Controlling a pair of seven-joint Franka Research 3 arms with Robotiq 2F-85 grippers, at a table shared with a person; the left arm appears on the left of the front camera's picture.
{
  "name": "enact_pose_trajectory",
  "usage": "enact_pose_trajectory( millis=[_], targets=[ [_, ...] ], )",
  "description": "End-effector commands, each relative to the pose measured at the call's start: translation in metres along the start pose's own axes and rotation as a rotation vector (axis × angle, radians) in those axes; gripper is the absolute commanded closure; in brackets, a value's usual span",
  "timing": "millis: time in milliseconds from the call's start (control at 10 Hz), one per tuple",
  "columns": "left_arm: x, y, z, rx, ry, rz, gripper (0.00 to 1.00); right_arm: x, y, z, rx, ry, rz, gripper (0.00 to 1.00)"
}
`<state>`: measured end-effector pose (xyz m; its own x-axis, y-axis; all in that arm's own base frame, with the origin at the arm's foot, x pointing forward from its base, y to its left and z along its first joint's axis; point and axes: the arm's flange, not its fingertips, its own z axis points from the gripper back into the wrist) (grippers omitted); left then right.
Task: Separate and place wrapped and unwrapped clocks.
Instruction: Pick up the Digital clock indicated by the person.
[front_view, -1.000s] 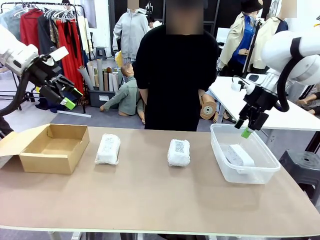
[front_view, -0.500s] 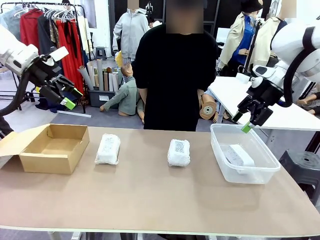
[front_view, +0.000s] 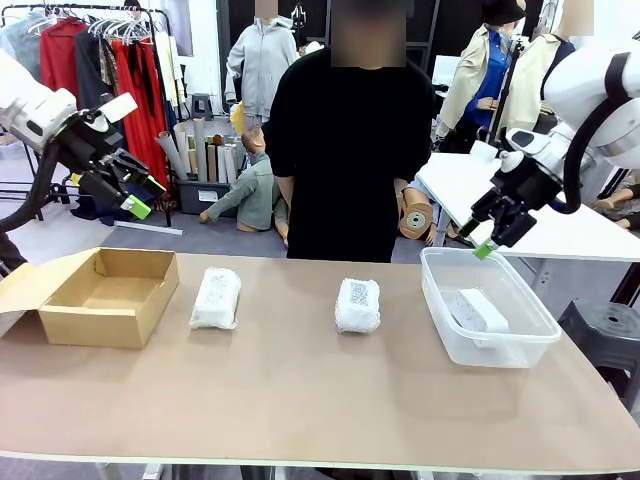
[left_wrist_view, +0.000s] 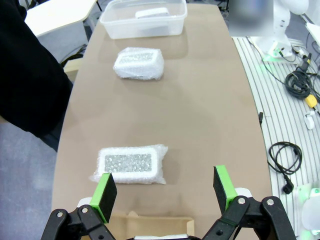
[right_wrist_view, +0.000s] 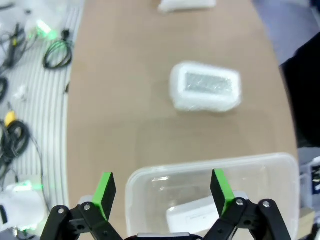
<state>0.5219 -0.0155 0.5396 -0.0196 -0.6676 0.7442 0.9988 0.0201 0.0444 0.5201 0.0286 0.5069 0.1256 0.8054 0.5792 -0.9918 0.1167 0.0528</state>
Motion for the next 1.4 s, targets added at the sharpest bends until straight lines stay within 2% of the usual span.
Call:
enact_pose_trajectory(
  millis=[0, 200, 600, 700, 1000, 1300],
  targets=[
    [0.001, 0.000, 0.001, 0.005, -0.003, -0.001, 0.00, -0.001, -0.006, -0.004, -0.117, -0.176, 0.054, 0.00],
    [0.001, 0.000, 0.001, 0.005, -0.003, -0.001, 0.00, 0.005, -0.008, 0.002, -0.149, -0.238, 0.079, 0.00],
    [0.001, 0.000, 0.001, 0.005, -0.003, -0.001, 0.00, 0.013, -0.020, 0.030, -0.059, -0.418, 0.113, 0.00],
    [0.001, 0.000, 0.001, 0.005, -0.003, -0.001, 0.00, 0.011, -0.023, 0.033, -0.053, -0.435, 0.115, 0.00],
    [0.001, 0.000, 0.001, 0.005, -0.003, -0.001, 0.00, 0.011, -0.025, 0.038, -0.041, -0.444, 0.102, 0.00],
    [0.001, 0.000, 0.001, 0.005, -0.003, -0.001, 0.00, 0.012, -0.027, 0.037, -0.018, -0.390, 0.076, 0.00]
  ],
)
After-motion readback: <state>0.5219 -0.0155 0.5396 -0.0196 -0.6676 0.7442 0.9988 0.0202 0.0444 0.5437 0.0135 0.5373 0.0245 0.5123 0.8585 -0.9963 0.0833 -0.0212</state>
